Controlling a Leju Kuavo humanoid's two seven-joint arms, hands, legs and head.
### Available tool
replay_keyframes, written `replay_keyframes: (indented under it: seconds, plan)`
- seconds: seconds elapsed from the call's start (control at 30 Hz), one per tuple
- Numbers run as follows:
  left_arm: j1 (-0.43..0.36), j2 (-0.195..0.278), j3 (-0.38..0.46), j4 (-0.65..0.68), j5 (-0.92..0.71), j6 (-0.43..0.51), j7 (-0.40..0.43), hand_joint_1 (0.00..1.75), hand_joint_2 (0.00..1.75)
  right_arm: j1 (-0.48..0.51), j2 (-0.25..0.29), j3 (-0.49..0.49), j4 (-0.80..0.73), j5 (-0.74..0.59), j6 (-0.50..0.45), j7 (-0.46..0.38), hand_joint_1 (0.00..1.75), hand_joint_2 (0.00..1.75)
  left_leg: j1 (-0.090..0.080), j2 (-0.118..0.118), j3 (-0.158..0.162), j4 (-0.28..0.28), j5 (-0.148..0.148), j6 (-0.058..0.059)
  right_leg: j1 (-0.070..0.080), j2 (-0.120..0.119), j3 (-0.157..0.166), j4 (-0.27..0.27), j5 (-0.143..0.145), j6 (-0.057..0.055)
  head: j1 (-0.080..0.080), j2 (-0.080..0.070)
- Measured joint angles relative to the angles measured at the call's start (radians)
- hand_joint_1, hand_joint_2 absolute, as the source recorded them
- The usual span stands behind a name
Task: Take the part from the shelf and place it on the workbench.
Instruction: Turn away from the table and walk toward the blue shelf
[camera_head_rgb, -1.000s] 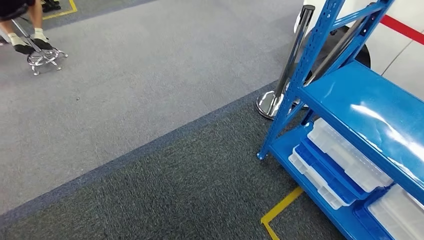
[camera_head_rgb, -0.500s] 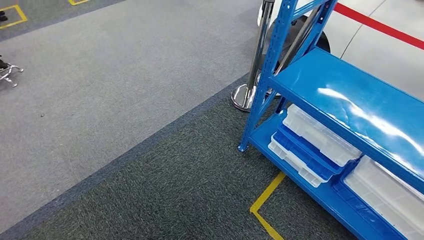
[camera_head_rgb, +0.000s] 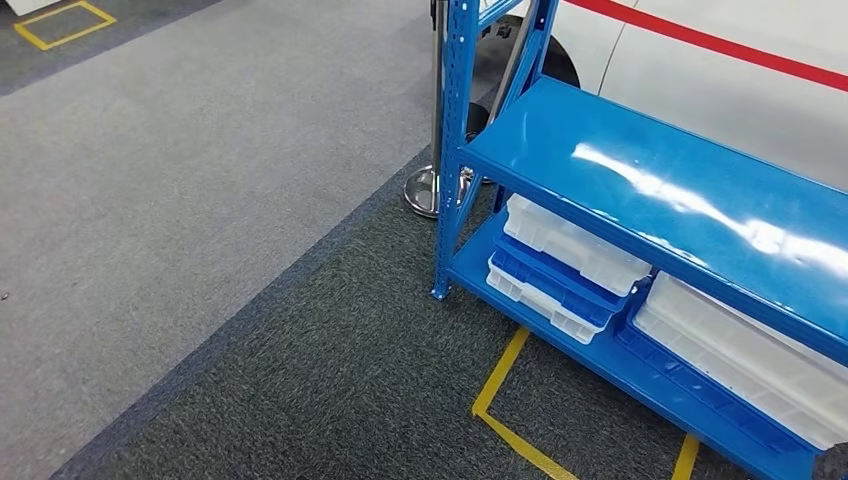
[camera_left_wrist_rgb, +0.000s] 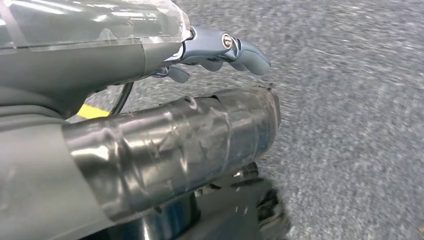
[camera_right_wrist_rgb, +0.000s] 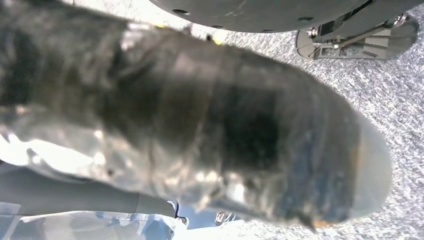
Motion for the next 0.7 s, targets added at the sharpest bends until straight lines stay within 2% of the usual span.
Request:
replay_keyframes:
  seconds: [0.03,0.07,0.1,0.13,0.2,0.23,0.27,0.3,0.33,0.37,0.4,0.47,0.5,0.53,0.57,0.63,0.7]
  plan:
    - [-0.001,0.0,0.0,0.0,0.0,0.0,-0.001,0.0,0.0,0.0,0.001,0.0,0.0,0.0,-0.001,0.001,0.0,0.0,-0.001,-0.015,0.006,-0.019,0.002,0.002,-0.002,0.01,-0.005,0.002,0.0,0.006,0.0,0.0]
    - [-0.001,0.0,0.0,0.0,0.0,0.0,-0.002,0.0,0.0,0.0,0.001,0.0,0.0,0.0,-0.002,0.001,0.0,0.0,-0.002,-0.015,0.008,-0.022,0.001,0.004,-0.004,0.02,-0.009,0.002,0.002,0.013,0.0,0.0]
    - [-0.002,-0.001,0.0,0.0,0.0,-0.001,-0.002,0.0,0.0,0.001,0.001,-0.001,0.0,0.0,-0.003,0.002,0.0,0.0,-0.001,-0.004,0.01,-0.025,0.004,0.007,-0.005,0.029,-0.012,0.0,0.004,0.02,0.0,0.0]
    - [-0.003,-0.001,0.0,0.0,0.0,-0.001,-0.003,0.0,0.0,0.002,0.001,-0.001,0.0,0.0,-0.003,0.002,0.0,0.0,0.0,0.008,0.013,-0.031,0.008,0.013,-0.005,0.021,-0.014,0.002,0.003,0.026,0.0,0.0]
    - [-0.003,-0.004,0.0,0.0,-0.001,-0.002,-0.004,0.0,0.0,0.002,0.001,-0.002,0.0,0.0,-0.004,0.003,0.0,0.0,0.004,0.035,0.019,-0.043,0.013,0.025,-0.002,-0.028,-0.036,0.047,-0.025,0.034,0.003,0.0]
    - [-0.003,-0.004,0.0,0.0,-0.001,-0.003,-0.005,0.0,0.0,0.0,0.001,-0.003,0.0,0.0,-0.005,0.004,0.0,0.0,0.004,0.049,0.021,-0.046,0.014,0.03,-0.003,-0.059,-0.06,0.097,-0.053,0.037,0.004,0.0]
    - [-0.002,-0.005,0.0,0.0,-0.001,-0.003,-0.005,0.0,0.0,-0.001,0.0,-0.003,0.0,0.0,-0.005,0.004,0.0,0.0,0.004,0.064,0.021,-0.046,0.013,0.032,-0.004,-0.075,-0.094,0.161,-0.084,0.04,0.005,0.0]
    - [0.0,-0.005,0.0,0.0,-0.001,-0.003,-0.005,0.0,0.0,-0.001,0.0,-0.003,0.0,0.0,-0.005,0.004,0.0,0.0,0.003,0.079,0.021,-0.046,0.011,0.033,-0.006,-0.081,-0.125,0.221,-0.107,0.045,0.005,0.0]
    - [0.0,-0.004,0.0,0.0,-0.001,-0.004,-0.005,0.0,0.0,-0.001,0.0,-0.003,0.0,0.0,-0.005,0.004,0.0,0.0,0.003,0.094,0.021,-0.046,0.01,0.033,-0.009,-0.085,-0.146,0.259,-0.115,0.048,0.005,0.0]
    - [0.0,-0.004,0.0,0.0,-0.001,-0.004,-0.005,0.0,0.0,0.0,0.0,-0.004,0.0,0.0,-0.005,0.005,0.0,0.0,0.003,0.108,0.021,-0.045,0.008,0.031,-0.012,-0.088,-0.148,0.261,-0.104,0.051,0.005,0.0]
    - [0.0,-0.005,0.0,0.0,-0.001,-0.006,-0.006,0.0,0.0,0.002,0.0,-0.004,0.0,0.0,-0.005,0.005,0.0,0.0,0.004,0.119,0.023,-0.044,0.005,0.029,-0.015,-0.094,-0.128,0.225,-0.076,0.052,0.005,0.0]
    - [-0.001,-0.006,0.0,0.0,-0.002,-0.008,-0.01,0.0,0.0,0.003,-0.002,-0.004,0.0,0.001,-0.004,0.006,0.0,0.0,0.002,0.139,0.029,-0.042,-0.001,0.02,-0.014,-0.126,-0.055,0.09,-0.016,0.049,0.005,0.0]
    - [-0.001,-0.006,0.0,0.0,-0.002,-0.009,-0.013,0.0,0.0,0.002,-0.002,-0.004,0.0,0.001,-0.004,0.007,0.0,0.0,0.0,0.148,0.032,-0.041,-0.006,0.014,-0.011,-0.14,-0.028,0.037,0.0,0.043,0.005,0.0]
    - [-0.002,-0.007,0.0,0.0,-0.002,-0.01,-0.015,0.0,0.0,0.001,-0.002,-0.004,0.0,0.002,-0.004,0.007,0.0,0.0,-0.002,0.155,0.035,-0.041,-0.009,0.007,-0.008,-0.149,-0.013,0.006,0.005,0.037,0.005,0.0]
    - [-0.003,-0.007,0.0,0.0,-0.002,-0.01,-0.017,0.0,0.0,0.001,-0.002,-0.004,0.0,0.002,-0.004,0.007,0.0,0.0,-0.004,0.162,0.039,-0.042,-0.012,0.001,-0.004,-0.148,-0.011,-0.001,0.0,0.03,0.004,0.0]
    - [-0.007,-0.007,0.0,0.0,-0.002,-0.012,-0.02,0.0,0.0,0.005,-0.002,-0.004,0.0,0.002,-0.004,0.007,0.0,0.0,-0.002,0.172,0.049,-0.045,-0.017,-0.012,-0.005,-0.129,-0.009,-0.005,0.002,0.017,0.004,0.0]
    - [-0.008,-0.007,0.0,0.0,-0.003,-0.016,-0.022,0.0,0.0,0.006,-0.002,-0.004,0.0,0.002,-0.004,0.007,0.0,0.0,0.001,0.143,0.042,-0.009,-0.048,-0.022,-0.009,-0.111,-0.002,-0.012,0.007,0.004,0.004,0.0]
